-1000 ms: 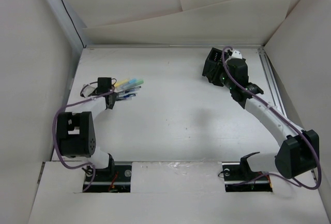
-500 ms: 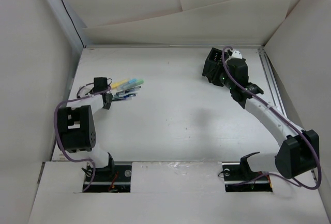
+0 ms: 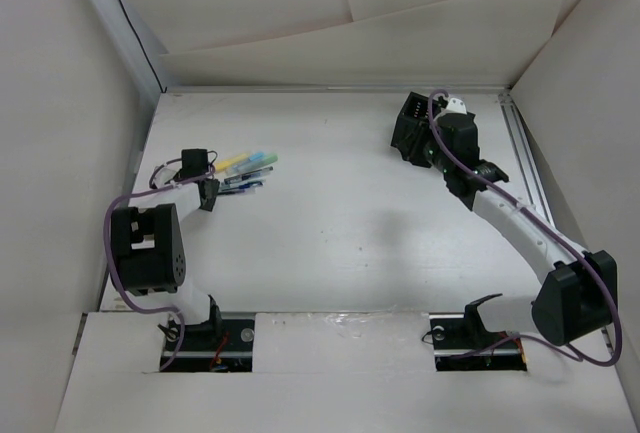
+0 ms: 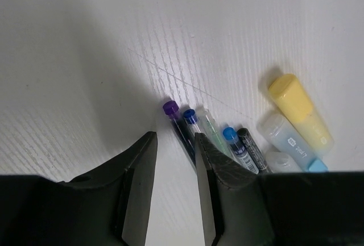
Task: Sort the stationery into containers
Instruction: Pick up the pen from the center of the board.
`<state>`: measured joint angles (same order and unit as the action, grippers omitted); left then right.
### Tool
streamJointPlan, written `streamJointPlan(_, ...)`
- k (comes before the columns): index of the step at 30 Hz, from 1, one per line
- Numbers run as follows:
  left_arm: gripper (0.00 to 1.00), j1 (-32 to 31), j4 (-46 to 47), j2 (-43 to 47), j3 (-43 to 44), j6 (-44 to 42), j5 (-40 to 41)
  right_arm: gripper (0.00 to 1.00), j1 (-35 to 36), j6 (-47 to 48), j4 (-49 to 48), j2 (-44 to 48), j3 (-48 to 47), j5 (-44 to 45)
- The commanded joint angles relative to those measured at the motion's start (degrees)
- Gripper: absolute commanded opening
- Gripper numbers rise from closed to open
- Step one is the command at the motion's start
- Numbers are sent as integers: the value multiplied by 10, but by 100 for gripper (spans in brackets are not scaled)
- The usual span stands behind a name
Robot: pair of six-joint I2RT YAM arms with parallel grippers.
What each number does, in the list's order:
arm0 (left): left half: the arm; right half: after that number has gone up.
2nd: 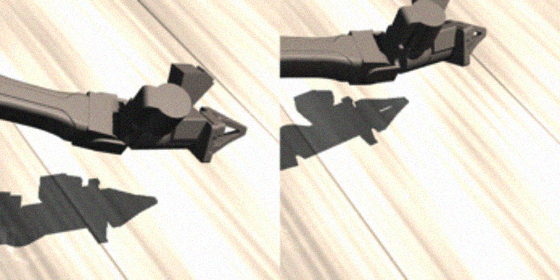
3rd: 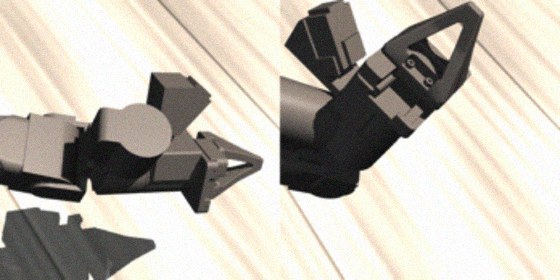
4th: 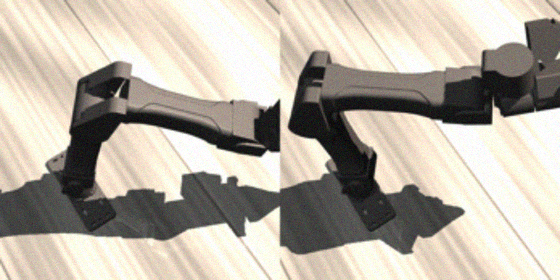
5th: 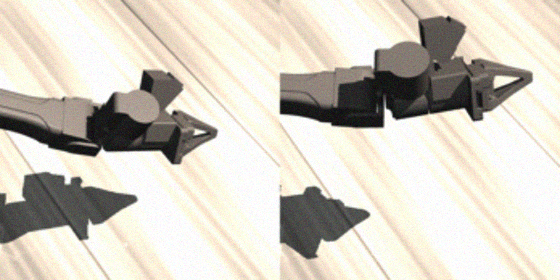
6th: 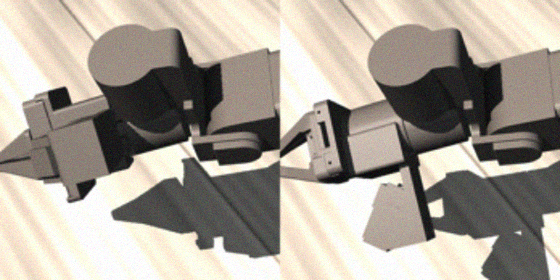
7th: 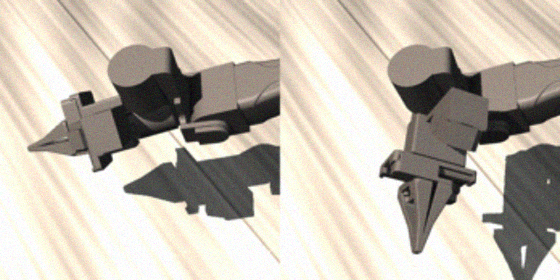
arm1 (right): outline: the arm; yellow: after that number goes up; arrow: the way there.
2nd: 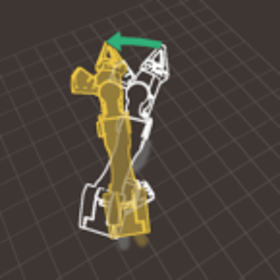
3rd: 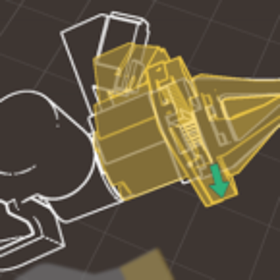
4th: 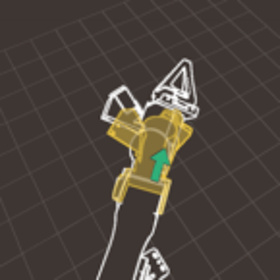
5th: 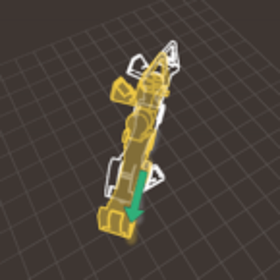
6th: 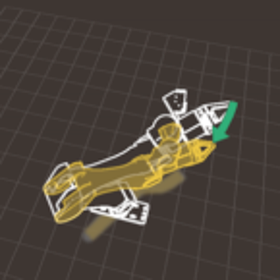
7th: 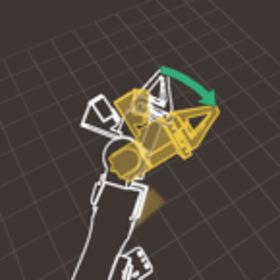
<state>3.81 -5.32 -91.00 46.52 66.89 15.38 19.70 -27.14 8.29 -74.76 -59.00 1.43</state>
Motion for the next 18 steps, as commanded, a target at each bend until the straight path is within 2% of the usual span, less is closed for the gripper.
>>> streamJointPlan(1,30,1,-20,2,13,-8,1,33,10,7,-32,-2,-1,-6)
streamJointPlan(11,15,1,-31,-23,33,-13,-4,33,4,7,-32,8,-1,-6)
streamJointPlan(18,15,1,-60,-49,52,-37,-4,33,-6,7,-32,19,4,-6)
